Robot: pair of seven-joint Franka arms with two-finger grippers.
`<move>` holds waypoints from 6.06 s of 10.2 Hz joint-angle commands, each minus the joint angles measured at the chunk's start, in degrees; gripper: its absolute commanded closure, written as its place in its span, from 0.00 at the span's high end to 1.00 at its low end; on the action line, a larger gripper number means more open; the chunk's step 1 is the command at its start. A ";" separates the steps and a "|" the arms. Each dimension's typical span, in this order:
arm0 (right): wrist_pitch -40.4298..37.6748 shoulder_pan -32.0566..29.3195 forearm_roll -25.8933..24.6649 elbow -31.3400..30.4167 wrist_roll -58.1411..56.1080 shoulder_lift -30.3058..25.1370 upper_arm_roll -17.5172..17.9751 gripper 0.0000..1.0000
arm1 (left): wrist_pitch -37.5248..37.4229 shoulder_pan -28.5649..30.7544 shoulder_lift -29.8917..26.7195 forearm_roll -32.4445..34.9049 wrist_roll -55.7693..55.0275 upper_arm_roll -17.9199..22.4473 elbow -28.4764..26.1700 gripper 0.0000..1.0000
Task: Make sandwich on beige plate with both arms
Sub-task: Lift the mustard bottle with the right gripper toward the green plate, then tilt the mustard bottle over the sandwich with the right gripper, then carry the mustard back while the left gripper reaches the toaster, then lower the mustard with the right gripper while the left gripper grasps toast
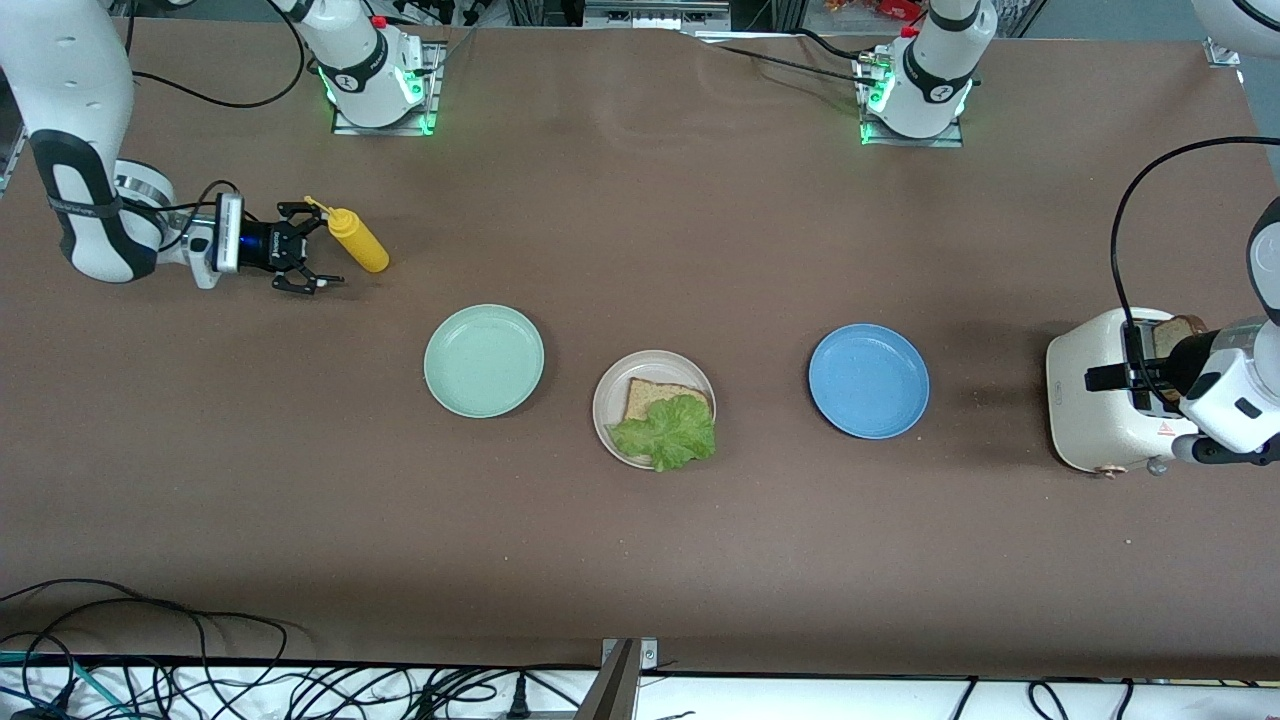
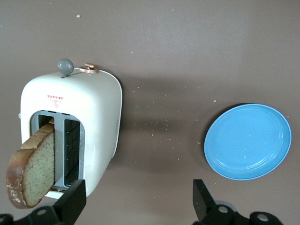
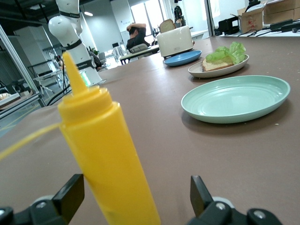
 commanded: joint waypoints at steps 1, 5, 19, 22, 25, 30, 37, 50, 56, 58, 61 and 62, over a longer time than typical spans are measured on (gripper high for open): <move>-1.24 -0.62 4.12 0.41 -3.39 3.07 2.70 1.00 | -0.40 -0.41 -0.81 2.38 -0.14 -0.12 -0.72 1.00; -0.89 -0.09 8.00 0.58 -5.92 4.14 4.20 0.48 | -0.40 -0.41 -0.81 2.38 -0.05 -0.12 -0.81 1.00; 29.49 21.42 8.99 15.58 31.37 -8.79 2.71 0.00 | -0.84 -0.41 -0.81 2.38 -0.05 -0.13 -0.90 1.00; 38.55 29.59 -2.42 24.47 51.13 -8.35 2.71 0.00 | -0.84 -0.41 -0.81 2.38 -0.05 -0.12 -0.90 1.00; 46.47 36.80 -16.55 29.57 68.80 -6.94 2.80 0.00 | -0.84 -0.41 -0.81 2.38 -0.05 -0.12 -0.90 1.00; 47.63 44.71 -43.80 38.89 101.92 -1.85 2.89 0.00 | -0.84 -0.41 -0.81 2.38 -0.05 -0.12 -0.90 1.00; 43.78 56.23 -66.96 47.15 118.51 6.32 2.89 0.00 | -0.84 -0.41 -0.81 2.38 -0.05 -0.12 -0.90 1.00; 12.42 26.66 -32.11 46.04 72.87 -10.09 -0.63 0.00 | 2.47 4.16 -2.47 2.38 0.91 3.04 -3.34 1.00; 9.93 16.26 -22.24 20.48 34.04 -18.19 -7.54 0.00 | 28.32 7.67 -14.87 6.51 6.60 2.95 -32.26 1.00; 8.62 11.46 -16.20 13.88 21.10 -15.92 -9.77 0.00 | 30.43 9.52 -14.87 6.34 8.82 2.86 -34.20 1.00; -1.11 5.19 -4.96 15.95 7.89 -3.38 -9.51 0.00 | 31.06 10.22 -14.96 5.90 9.00 2.86 -35.26 0.11; -4.54 5.09 -1.00 16.31 5.77 0.06 -9.51 0.00 | 30.97 10.49 -14.96 5.90 12.22 2.86 -35.18 0.00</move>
